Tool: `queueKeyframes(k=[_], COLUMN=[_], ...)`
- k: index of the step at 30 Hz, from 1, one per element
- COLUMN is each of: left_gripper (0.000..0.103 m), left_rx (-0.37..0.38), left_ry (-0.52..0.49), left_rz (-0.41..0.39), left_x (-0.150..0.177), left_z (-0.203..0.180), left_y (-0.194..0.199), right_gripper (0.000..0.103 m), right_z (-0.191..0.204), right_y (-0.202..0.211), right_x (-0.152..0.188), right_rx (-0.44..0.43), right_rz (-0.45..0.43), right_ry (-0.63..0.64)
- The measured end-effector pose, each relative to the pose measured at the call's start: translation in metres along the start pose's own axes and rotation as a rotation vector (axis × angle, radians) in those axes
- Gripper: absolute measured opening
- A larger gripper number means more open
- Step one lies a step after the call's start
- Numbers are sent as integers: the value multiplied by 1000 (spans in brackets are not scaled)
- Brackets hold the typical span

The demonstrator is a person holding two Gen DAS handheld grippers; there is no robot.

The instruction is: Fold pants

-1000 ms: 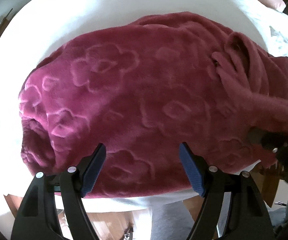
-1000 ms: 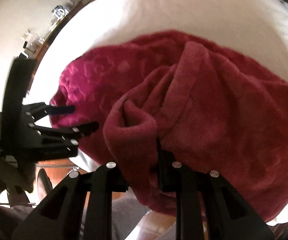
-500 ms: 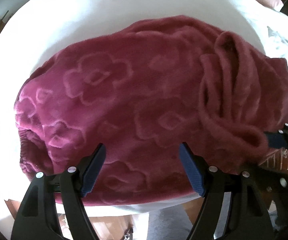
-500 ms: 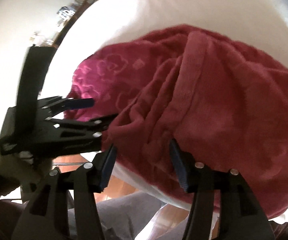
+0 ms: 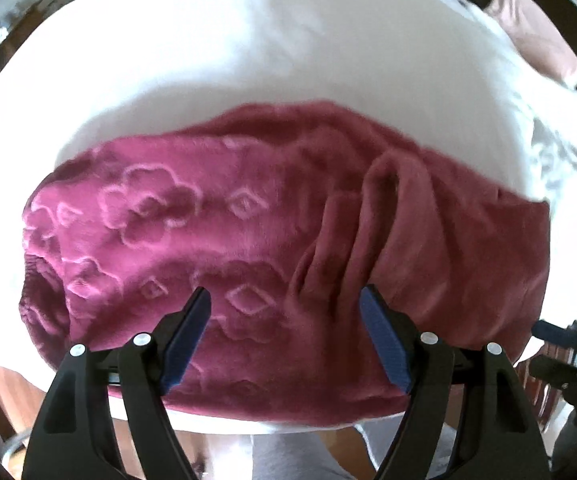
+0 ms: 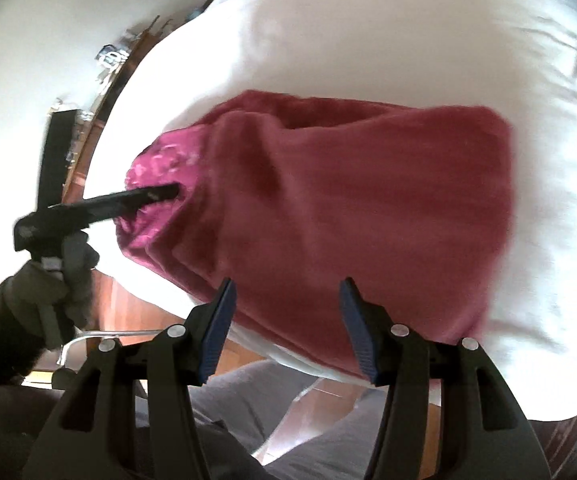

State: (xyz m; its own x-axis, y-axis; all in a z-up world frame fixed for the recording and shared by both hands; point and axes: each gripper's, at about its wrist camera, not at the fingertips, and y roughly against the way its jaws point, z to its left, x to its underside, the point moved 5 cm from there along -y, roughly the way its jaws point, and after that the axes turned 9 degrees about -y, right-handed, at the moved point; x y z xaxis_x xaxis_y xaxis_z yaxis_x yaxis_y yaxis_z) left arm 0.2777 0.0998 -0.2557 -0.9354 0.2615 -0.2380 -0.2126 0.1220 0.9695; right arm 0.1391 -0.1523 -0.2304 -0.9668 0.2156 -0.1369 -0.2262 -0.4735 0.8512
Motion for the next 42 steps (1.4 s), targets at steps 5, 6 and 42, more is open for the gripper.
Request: queueKeyframes(k=[5,6,42], left_gripper=[77,77,19], left_rx=[-48,-46,-42], left_ry=[101,117,187], left_rz=[-63,-67,128], left_x=[6,7,107], left_z=[7,8,-21], left_y=[28,30,-30], right_gripper=[55,55,15], right_z=[-38,-44,-43], right_y=[15,16,-63], right_x=[0,-1,-165], right_rx=[17,21,51], right_rz=[6,6,-8], right_ry=[-30,-34,-88])
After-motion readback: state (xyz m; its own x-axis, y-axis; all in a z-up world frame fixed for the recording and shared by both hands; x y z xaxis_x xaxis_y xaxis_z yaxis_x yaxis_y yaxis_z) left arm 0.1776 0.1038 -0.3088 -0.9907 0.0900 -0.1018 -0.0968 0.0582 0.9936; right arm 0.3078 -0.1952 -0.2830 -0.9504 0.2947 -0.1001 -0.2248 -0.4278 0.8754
